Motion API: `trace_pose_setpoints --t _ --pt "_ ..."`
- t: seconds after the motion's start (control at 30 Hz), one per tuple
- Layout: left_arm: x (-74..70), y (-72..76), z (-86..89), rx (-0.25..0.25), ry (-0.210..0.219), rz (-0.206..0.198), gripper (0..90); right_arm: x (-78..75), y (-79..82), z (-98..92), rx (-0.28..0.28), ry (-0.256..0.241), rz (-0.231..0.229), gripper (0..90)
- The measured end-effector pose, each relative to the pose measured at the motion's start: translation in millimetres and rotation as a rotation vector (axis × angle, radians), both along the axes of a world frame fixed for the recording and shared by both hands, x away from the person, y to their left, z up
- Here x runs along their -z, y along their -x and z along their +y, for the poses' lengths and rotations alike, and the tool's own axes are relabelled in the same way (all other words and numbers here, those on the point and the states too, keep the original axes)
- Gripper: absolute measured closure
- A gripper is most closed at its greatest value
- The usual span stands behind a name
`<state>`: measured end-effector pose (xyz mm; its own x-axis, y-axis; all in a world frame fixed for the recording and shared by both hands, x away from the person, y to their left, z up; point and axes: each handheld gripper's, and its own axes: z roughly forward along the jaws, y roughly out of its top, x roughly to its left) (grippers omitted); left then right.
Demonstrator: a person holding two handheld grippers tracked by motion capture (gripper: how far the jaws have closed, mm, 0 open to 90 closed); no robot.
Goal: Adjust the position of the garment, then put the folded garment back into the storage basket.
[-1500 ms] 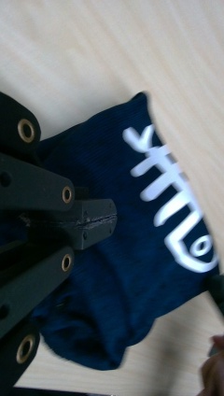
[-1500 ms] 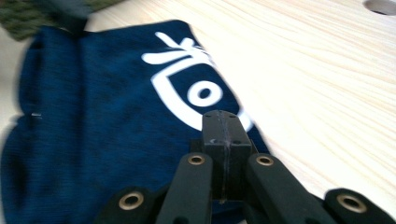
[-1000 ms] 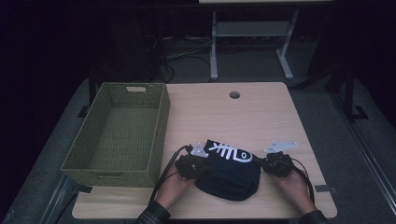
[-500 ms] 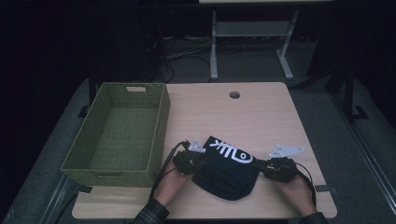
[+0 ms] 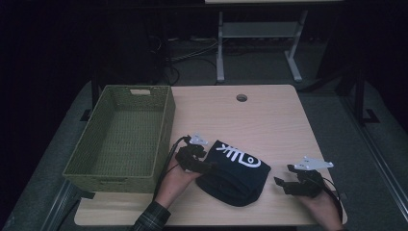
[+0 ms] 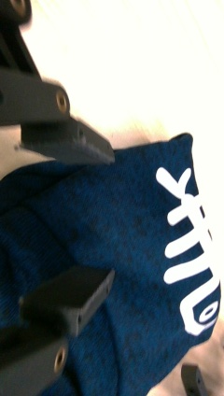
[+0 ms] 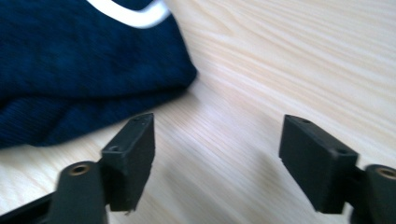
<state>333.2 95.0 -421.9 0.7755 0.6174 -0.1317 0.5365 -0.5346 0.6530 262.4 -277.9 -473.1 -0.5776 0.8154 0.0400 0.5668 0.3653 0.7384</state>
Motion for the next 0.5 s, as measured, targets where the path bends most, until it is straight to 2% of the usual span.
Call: trace_pose_setpoints --t 0.17,0.3,0.5 --pt "4.2 -11.4 -2.3 -0.01 0.017 0.008 28.3 5.2 -1.4 -5.9 0.027 0.004 0.017 18.8" --pt "9.8 -17.0 -2.5 -0.013 0.012 0.013 25.7 8.3 -3.5 -5.9 0.027 0.019 0.012 16.0" --pt "19.4 -23.9 -2.4 -0.028 0.027 0.037 19.4 9.0 -4.5 -5.1 0.019 0.024 0.013 13.0"
